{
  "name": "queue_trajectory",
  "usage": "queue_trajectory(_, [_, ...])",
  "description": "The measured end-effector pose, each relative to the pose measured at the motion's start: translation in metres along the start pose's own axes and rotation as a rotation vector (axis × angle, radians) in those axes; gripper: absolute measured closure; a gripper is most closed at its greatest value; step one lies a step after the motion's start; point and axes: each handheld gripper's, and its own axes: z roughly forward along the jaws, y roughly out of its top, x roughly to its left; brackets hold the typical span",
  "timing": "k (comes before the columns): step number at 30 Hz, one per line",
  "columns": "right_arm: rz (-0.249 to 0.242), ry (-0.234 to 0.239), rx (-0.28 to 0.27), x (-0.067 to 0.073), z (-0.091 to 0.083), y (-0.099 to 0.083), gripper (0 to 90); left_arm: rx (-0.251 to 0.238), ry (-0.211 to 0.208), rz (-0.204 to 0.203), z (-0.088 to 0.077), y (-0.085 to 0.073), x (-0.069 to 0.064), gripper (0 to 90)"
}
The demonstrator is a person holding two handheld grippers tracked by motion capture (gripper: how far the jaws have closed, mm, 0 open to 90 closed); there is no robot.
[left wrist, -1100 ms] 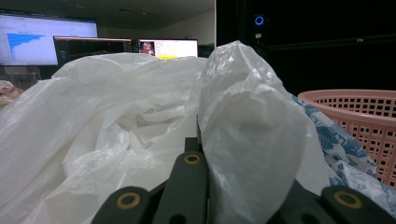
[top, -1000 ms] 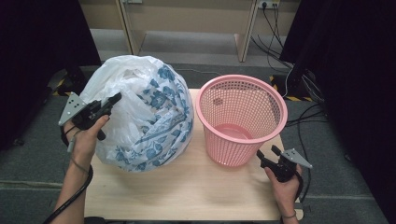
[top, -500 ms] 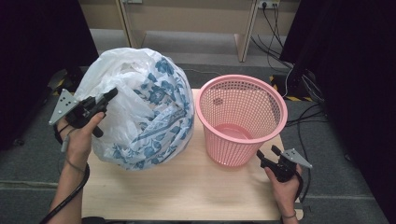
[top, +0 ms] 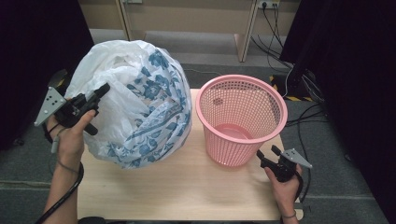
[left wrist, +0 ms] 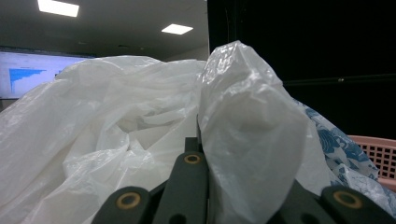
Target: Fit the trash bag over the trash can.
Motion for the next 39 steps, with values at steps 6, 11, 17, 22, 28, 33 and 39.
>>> queue_trajectory(6, [0.001, 0.001, -0.001, 0.0, 0.0, 0.0, 27.7, -0.025, -0.012, -0.011, -0.002, 0.008, 0.0, 89.5])
queue_trajectory(11, [-0.001, 0.0, -0.001, 0.0, 0.0, 0.0, 27.7, -0.05, -0.034, -0.027, -0.003, 0.014, -0.003, 89.5])
queue_trajectory(17, [-0.002, 0.001, -0.001, 0.0, 0.0, 0.0, 27.7, -0.073, -0.056, -0.022, -0.001, 0.019, -0.006, 89.5])
queue_trajectory(22, [-0.002, 0.002, 0.0, 0.0, 0.0, 0.0, 27.7, -0.087, -0.08, -0.029, 0.001, 0.024, -0.011, 89.5])
queue_trajectory(28, [-0.004, 0.002, 0.0, 0.0, 0.0, 0.0, 27.7, -0.09, -0.115, -0.038, 0.005, 0.029, -0.019, 89.5])
queue_trajectory(33, [-0.004, 0.002, 0.0, 0.0, 0.0, 0.0, 27.7, -0.09, -0.143, -0.038, 0.011, 0.032, -0.026, 89.5])
queue_trajectory(39, [-0.005, 0.003, 0.0, 0.0, 0.0, 0.0, 27.7, -0.098, -0.169, -0.052, 0.018, 0.035, -0.033, 89.5])
